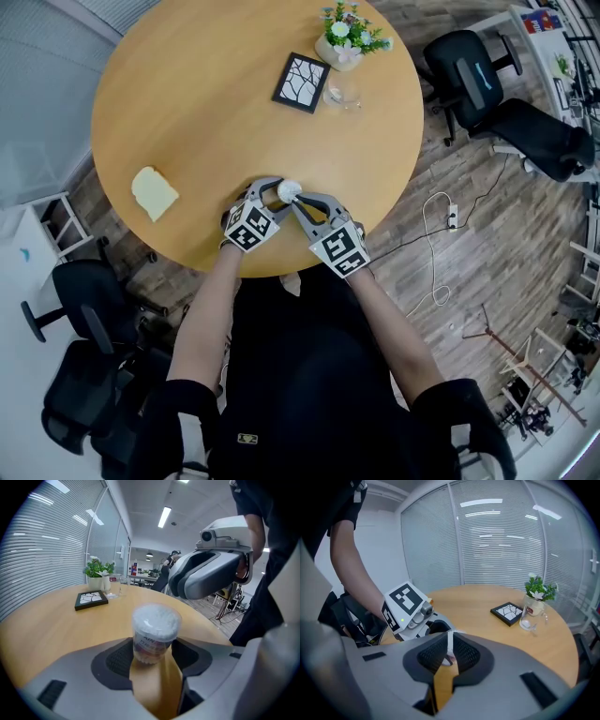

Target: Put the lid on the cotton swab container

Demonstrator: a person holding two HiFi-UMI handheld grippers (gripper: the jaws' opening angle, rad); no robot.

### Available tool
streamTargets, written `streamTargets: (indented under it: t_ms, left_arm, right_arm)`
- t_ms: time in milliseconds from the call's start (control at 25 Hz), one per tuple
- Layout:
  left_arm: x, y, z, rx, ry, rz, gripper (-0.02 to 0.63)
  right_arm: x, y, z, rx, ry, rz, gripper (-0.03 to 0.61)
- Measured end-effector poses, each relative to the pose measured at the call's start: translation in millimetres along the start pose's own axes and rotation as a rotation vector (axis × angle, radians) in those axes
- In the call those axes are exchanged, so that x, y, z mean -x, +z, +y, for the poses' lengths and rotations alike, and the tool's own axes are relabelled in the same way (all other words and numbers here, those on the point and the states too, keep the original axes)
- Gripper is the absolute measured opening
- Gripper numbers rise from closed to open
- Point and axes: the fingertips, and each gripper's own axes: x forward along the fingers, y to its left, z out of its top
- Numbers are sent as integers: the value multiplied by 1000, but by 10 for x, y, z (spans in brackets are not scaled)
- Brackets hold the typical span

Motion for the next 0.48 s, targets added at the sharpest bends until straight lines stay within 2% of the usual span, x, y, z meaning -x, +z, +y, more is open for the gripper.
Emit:
streamTargets:
  t_ms: [200, 480]
  left_arm:
    - [22, 22, 38, 56, -11, -18, 270]
    - [83, 2, -32, 78, 6, -10, 324]
  right_arm:
    - [130, -52, 0, -12, -9, 13, 32]
    - [303, -142, 21, -31, -18, -2, 61]
